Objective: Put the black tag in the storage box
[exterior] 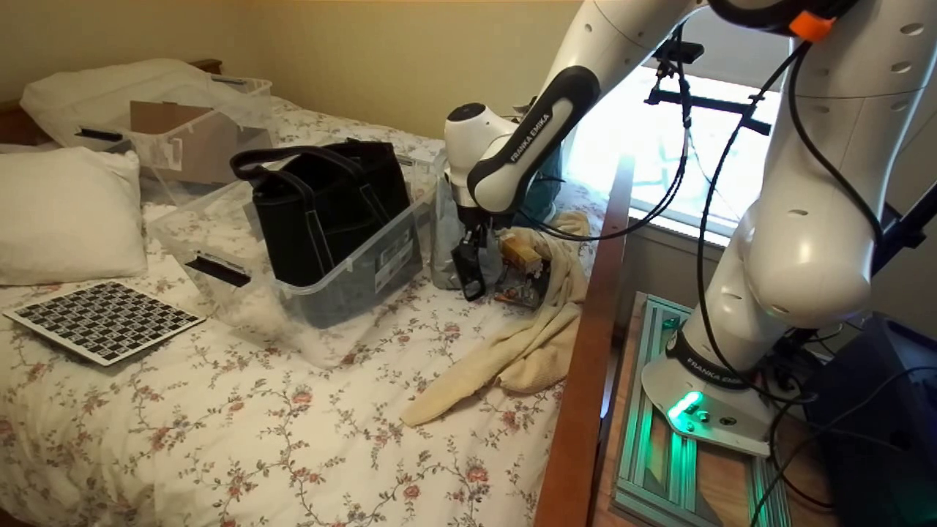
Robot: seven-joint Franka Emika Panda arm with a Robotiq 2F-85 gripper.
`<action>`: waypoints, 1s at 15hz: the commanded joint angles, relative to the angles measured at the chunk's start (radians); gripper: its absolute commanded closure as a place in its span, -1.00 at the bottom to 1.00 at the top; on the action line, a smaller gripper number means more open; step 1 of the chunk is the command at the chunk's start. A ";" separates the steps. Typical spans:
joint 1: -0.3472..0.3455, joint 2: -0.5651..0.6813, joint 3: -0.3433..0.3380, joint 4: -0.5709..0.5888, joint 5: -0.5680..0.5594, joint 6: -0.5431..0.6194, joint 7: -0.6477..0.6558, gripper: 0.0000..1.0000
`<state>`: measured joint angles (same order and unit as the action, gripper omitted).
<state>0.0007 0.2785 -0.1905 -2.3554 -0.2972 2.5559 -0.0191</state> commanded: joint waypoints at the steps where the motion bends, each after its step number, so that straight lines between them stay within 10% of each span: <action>1: -0.026 0.017 0.026 0.006 0.002 0.015 -0.001 -0.87; 15: -0.141 0.067 0.111 0.006 0.124 0.232 -0.189 -1.00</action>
<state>-0.1049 0.3377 -0.1226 -2.3527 -0.2242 2.7599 -0.1274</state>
